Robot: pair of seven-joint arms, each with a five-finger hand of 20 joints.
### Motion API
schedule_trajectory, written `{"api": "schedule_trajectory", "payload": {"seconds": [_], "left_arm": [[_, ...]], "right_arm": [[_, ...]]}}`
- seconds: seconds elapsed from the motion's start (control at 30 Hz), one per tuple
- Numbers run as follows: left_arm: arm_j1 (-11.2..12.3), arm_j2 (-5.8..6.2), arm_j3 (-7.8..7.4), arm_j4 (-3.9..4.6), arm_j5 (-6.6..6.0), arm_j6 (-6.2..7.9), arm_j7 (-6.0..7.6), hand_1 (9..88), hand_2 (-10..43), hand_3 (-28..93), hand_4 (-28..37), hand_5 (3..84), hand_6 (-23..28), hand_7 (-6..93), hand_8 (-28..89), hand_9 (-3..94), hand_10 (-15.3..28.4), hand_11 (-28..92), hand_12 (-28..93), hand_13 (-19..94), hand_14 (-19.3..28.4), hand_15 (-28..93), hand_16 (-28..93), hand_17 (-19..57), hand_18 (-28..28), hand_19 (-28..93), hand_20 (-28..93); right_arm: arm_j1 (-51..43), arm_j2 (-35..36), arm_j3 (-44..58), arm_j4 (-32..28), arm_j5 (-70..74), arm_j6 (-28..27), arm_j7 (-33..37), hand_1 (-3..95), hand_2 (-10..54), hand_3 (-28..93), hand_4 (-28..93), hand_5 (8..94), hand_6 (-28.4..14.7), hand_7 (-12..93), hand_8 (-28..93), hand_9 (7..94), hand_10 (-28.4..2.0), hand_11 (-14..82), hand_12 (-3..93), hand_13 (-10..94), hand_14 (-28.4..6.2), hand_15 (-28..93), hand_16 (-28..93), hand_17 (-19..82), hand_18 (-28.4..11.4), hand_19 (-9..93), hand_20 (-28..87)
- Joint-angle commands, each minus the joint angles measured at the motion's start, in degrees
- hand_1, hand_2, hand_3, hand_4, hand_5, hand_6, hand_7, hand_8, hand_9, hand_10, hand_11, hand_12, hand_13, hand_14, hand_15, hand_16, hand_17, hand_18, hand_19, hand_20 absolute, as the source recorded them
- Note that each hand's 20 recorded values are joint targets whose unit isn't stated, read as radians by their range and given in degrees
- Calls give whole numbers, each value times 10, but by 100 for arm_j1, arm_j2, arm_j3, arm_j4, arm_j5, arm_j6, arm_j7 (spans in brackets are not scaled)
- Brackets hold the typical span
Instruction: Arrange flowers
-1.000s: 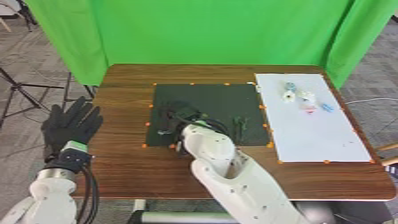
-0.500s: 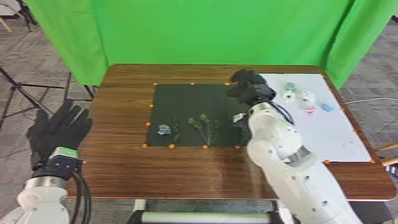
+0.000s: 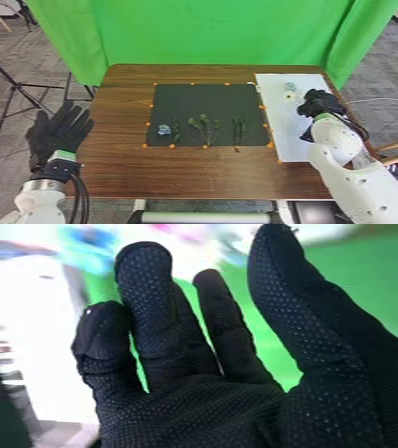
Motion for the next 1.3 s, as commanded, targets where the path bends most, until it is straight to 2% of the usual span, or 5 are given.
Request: {"api": "schedule_trajectory", "payload": {"seconds": [0.03,0.63,0.8,0.97,1.3], "left_arm": [[78,-72,35,-27,-47,-14,29,251,152,704,-283,377,60,136,-99,316,122,174,78,223,122,303,-95,-37,110,304,78],[19,-74,193,-20,-104,25,64,253,152,702,-283,382,62,138,-99,326,127,183,80,232,125,312,-94,-38,111,310,81],[46,-63,208,-33,-119,41,85,252,153,702,-283,384,62,137,-99,328,127,184,80,232,125,314,-95,-38,111,310,81],[7,-81,230,-15,-101,40,72,252,154,702,-283,385,63,137,-100,329,127,186,79,234,126,317,-96,-38,111,311,80],[-29,-59,244,4,-121,17,65,251,154,703,-283,385,63,135,-100,330,128,185,77,234,125,316,-99,-38,112,312,79]], "right_arm": [[490,99,-3,345,289,-90,279,406,-95,834,-283,443,-74,136,-101,415,-166,80,129,633,-105,635,236,376,-215,890,340],[717,-53,-416,822,279,-579,445,550,-95,745,-282,531,-42,163,-120,526,-134,119,119,677,-50,540,356,390,-223,908,342],[605,-96,-452,767,209,-398,390,581,-95,728,-283,645,-7,196,-90,690,-113,136,161,731,-37,506,392,399,-220,913,353],[553,-156,-537,777,162,-365,333,590,-95,708,-283,720,-12,253,27,809,-88,60,305,747,-42,515,389,406,-220,911,363],[383,-170,-744,-284,-373,431,-84,594,-95,728,-282,767,-7,311,84,875,-80,73,364,775,-44,519,387,425,-220,921,365]]}}
